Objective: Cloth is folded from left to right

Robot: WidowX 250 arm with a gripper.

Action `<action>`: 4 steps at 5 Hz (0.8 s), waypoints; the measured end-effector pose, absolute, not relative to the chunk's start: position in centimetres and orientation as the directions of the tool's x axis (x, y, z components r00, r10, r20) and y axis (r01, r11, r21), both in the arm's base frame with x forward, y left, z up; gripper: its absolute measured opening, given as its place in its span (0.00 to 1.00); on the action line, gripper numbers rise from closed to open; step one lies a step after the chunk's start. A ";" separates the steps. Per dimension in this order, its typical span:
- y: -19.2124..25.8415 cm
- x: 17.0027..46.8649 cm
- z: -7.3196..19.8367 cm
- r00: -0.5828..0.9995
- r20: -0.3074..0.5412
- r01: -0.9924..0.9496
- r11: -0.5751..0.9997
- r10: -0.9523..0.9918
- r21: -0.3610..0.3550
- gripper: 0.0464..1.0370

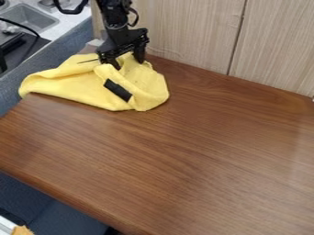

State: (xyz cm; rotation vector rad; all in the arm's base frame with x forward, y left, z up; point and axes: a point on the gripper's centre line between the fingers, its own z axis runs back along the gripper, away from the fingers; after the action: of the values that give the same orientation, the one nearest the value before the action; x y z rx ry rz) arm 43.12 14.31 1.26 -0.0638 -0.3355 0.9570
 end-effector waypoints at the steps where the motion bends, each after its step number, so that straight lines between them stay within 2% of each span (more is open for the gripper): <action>1: 14.2 43.0 2.4 0.527 0.264 -0.785 0.581 0.808 -0.214 0.96; 2: 14.0 43.0 2.8 0.522 0.262 -0.781 0.579 0.811 -0.234 0.96; 4: 13.8 43.4 7.3 0.527 0.321 -0.739 0.611 0.787 -0.285 0.96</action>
State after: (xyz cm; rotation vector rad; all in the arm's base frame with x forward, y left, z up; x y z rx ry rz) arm 43.38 13.76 7.29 -0.1183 -0.4437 0.9146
